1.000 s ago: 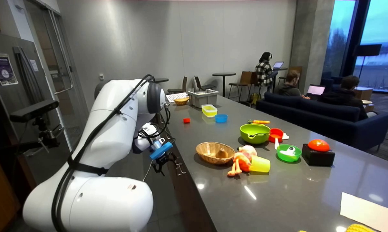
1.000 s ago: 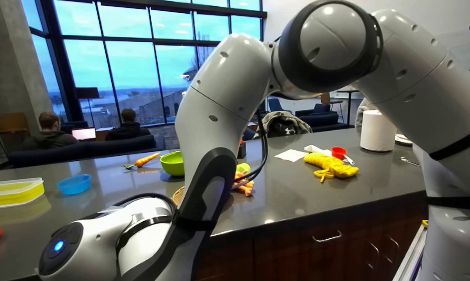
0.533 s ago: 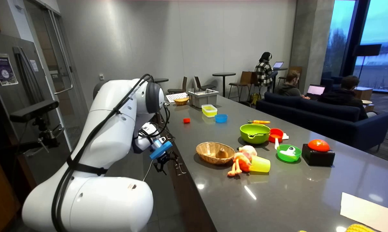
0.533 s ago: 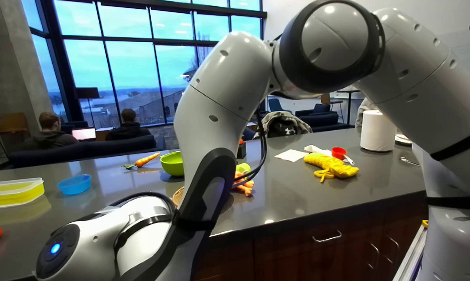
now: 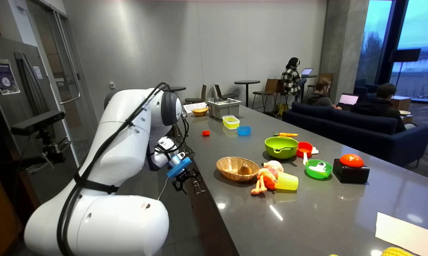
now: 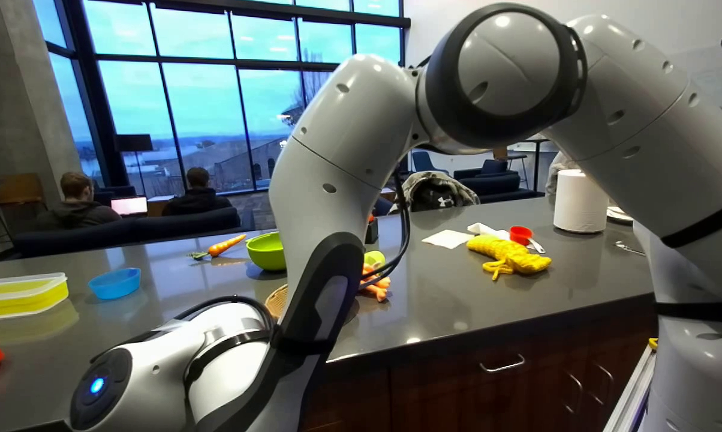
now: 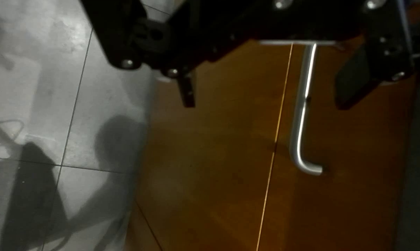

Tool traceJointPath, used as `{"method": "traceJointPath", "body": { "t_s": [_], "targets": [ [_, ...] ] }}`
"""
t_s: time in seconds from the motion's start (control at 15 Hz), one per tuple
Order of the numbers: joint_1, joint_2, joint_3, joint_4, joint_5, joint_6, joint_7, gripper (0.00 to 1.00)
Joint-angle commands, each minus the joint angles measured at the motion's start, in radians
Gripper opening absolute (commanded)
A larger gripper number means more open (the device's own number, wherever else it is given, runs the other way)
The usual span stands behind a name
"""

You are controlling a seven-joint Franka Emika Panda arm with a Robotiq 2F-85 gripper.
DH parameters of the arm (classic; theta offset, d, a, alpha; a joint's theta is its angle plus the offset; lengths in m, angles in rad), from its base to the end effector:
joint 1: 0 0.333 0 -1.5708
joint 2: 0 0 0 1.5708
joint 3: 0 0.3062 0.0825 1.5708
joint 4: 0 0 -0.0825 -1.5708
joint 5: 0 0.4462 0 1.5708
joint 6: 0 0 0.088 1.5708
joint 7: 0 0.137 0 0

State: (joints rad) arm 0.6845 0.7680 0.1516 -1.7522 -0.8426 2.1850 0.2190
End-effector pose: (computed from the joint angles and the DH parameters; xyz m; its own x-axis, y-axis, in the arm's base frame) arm 0.4698 0.4571 0.0354 0.4127 0.8599 -0.3003 0.8593 -0.2582 0.4416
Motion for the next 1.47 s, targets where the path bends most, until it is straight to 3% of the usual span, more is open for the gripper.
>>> {"method": "traceJointPath", "body": {
  "t_s": [0.0,0.2,0.33,0.93,1.4],
  "targets": [
    [-0.005,0.019,-0.016,0.019,-0.023,-0.004,0.018,1.0],
    [-0.008,0.028,-0.017,0.021,-0.023,0.0,0.022,1.0],
    [-0.004,0.035,-0.023,0.023,-0.03,-0.002,0.029,0.74],
    [-0.01,0.033,-0.027,0.042,-0.028,-0.016,0.033,0.02],
    [-0.01,0.028,-0.022,0.039,-0.04,-0.019,0.044,0.0]
  ]
}}
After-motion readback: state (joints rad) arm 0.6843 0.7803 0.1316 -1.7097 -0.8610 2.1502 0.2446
